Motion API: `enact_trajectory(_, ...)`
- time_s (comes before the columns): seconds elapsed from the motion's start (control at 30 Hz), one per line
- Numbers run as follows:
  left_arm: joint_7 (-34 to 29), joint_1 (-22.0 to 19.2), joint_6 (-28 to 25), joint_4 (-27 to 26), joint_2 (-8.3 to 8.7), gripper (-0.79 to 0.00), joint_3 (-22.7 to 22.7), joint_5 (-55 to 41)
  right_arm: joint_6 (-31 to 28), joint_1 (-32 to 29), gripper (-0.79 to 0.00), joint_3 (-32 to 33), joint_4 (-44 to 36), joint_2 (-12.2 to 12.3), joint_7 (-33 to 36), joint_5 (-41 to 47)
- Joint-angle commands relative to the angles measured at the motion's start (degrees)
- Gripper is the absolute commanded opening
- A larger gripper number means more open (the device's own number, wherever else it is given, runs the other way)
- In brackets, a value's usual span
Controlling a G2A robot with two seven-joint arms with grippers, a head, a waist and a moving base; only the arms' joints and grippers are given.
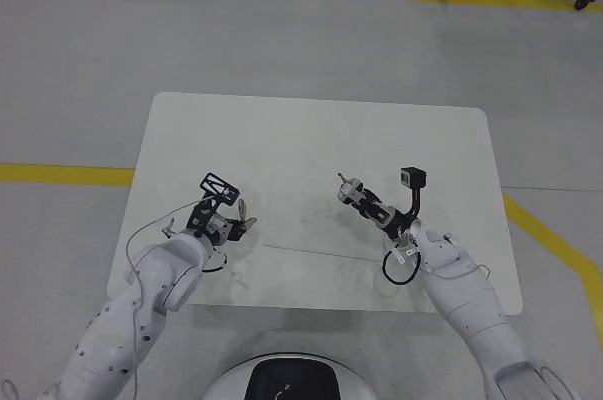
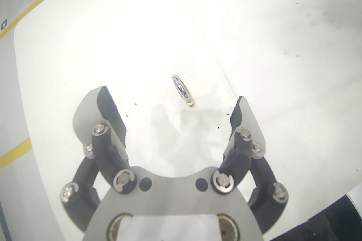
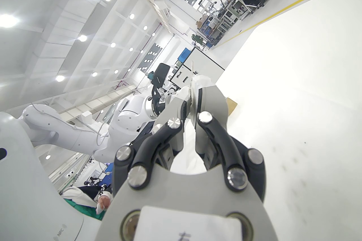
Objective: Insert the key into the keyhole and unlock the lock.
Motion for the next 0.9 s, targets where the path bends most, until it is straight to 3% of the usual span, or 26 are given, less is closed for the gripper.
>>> enact_trajectory(0.0,-0.5,-0.6,0.1,0.3,-0.17,-0.354,0.5,-0.2,0.0,0.0,-0.785,0.0,0.0,0.0,0.0,0.0)
enact_trajectory(0.03,-0.8,-0.8,0.0,0.5,-0.24,-0.403,0.7,-0.2,0.0,0.0,-0.785,0.0,0.0,0.0,0.0,0.0)
enact_trajectory(0.17,-1.7,-1.5,-1.0,0.9,-0.45,-0.471,0.9,-1.5,0.0,0.0,-0.785,0.0,0.0,0.0,0.0,0.0)
enact_trajectory(0.5,-2.7,-2.2,-1.2,2.5,-0.80,-0.480,1.2,-1.9,0.0,0.0,-0.785,0.0,0.0,0.0,0.0,0.0)
enact_trajectory(0.87,-2.8,-5.0,-1.0,6.2,-1.59,-0.619,2.3,-4.1,0.0,0.0,-0.785,0.0,0.0,0.0,0.0,0.0)
